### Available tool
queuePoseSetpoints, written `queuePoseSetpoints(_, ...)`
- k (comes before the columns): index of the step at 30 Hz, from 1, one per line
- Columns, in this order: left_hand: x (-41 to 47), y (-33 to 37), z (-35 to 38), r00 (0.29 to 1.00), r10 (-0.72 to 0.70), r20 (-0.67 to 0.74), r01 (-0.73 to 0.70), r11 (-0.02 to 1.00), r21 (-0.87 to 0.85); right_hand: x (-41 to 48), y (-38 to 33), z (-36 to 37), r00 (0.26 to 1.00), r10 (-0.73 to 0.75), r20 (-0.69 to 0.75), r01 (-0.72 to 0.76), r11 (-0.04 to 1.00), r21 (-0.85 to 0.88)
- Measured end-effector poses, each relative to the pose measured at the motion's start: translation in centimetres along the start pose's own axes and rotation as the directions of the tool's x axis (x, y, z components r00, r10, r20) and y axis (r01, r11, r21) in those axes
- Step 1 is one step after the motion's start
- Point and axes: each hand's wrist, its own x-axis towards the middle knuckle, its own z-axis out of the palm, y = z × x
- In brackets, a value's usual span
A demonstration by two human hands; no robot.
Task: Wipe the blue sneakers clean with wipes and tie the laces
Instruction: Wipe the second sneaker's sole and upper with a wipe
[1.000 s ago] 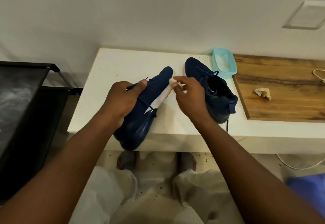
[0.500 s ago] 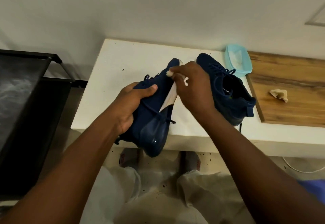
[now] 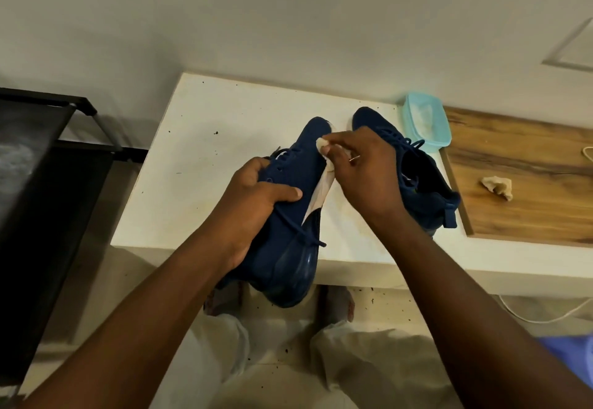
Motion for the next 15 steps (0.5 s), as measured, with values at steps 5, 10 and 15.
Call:
queuePoseSetpoints(5, -0.6, -0.6, 0.6, 0.999, 0.039, 0.014, -0.04, 0.996, 0.085, -2.1, -0.7, -1.0, 0.977, -0.005, 0.214, -0.003, 0.999, 0.04)
queuePoseSetpoints(10, 0.1, -0.2, -0.7, 0.999, -0.028, 0.034, 0.028, 1.0, -0.013, -2.7, -1.5, -0.7, 0.952, -0.07, 0.297, -0.018, 0.96, 0.281)
queuePoseSetpoints(15, 0.4, 0.3, -1.0, 0.996, -0.073, 0.059, 0.076, 0.996, -0.041, -0.3, 0.3, 1.5, 0.997, 0.048, -0.066, -0.043, 0.996, 0.082)
